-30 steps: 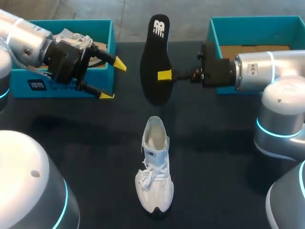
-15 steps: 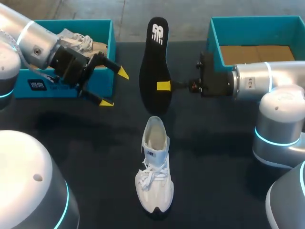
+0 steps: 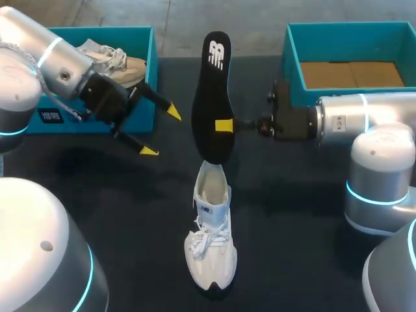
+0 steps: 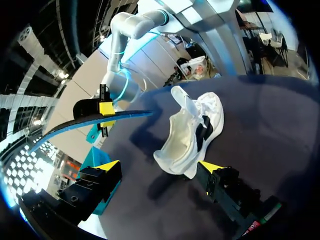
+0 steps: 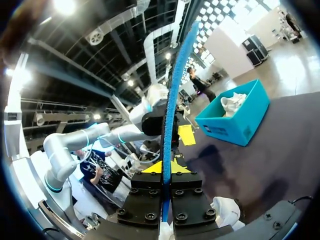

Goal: Take the shoe out of the shoebox, open the shoe tongue, remove and reinsert the insole, then place the shoe into the shoebox

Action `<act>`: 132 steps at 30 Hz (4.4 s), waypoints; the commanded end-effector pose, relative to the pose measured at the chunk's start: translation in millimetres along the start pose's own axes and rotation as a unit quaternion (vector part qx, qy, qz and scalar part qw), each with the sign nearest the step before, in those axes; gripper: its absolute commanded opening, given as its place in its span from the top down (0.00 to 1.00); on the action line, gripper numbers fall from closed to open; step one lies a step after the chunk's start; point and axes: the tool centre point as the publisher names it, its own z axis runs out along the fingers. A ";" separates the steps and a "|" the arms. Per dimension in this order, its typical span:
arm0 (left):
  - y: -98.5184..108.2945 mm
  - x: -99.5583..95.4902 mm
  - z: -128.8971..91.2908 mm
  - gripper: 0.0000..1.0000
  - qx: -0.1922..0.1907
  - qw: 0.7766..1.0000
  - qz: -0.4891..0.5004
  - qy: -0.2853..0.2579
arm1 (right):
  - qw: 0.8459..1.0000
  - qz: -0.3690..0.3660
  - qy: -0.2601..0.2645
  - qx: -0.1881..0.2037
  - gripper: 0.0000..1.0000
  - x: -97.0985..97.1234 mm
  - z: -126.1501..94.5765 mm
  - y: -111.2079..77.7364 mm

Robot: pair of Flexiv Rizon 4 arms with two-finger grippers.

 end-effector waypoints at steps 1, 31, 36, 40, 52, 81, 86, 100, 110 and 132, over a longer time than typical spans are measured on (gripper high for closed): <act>-0.9 -4.8 3.5 0.00 -0.006 1.000 0.002 0.008 | 1.000 -0.001 -0.001 -0.006 1.00 0.5 3.1 -3.9; 23.1 6.4 39.0 0.00 0.009 0.995 -0.096 0.036 | 0.999 -0.046 0.012 0.007 1.00 -20.1 7.9 -13.9; 26.4 12.1 41.2 0.00 0.010 0.994 -0.099 0.035 | 0.998 -0.058 0.018 0.010 1.00 -24.8 9.3 -21.2; 29.8 16.3 44.0 0.00 0.019 0.995 -0.097 0.031 | 0.998 -0.066 0.022 0.010 1.00 -30.0 10.5 -25.9; 35.6 26.8 58.5 0.00 0.031 0.995 -0.083 0.044 | 0.996 -0.085 0.023 0.003 1.00 -42.6 13.8 -36.6; 35.6 34.1 68.1 0.00 0.007 0.996 -0.069 0.064 | 0.997 -0.077 0.024 -0.016 1.00 -47.8 13.9 -53.8; 35.3 36.9 70.7 0.00 0.013 0.995 -0.077 0.055 | 0.997 -0.074 0.024 -0.011 1.00 -50.1 13.9 -56.2; 40.5 40.5 83.6 0.00 0.018 0.993 -0.107 0.044 | 0.997 -0.073 0.019 0.005 1.00 -51.7 13.6 -63.1; 47.5 45.6 87.0 0.00 0.014 0.991 -0.126 0.045 | 0.997 -0.074 0.020 -0.001 1.00 -49.6 15.5 -62.9; 49.8 47.0 87.9 0.00 0.014 0.990 -0.132 0.044 | 0.997 -0.072 0.020 -0.010 1.00 -53.5 30.8 -65.4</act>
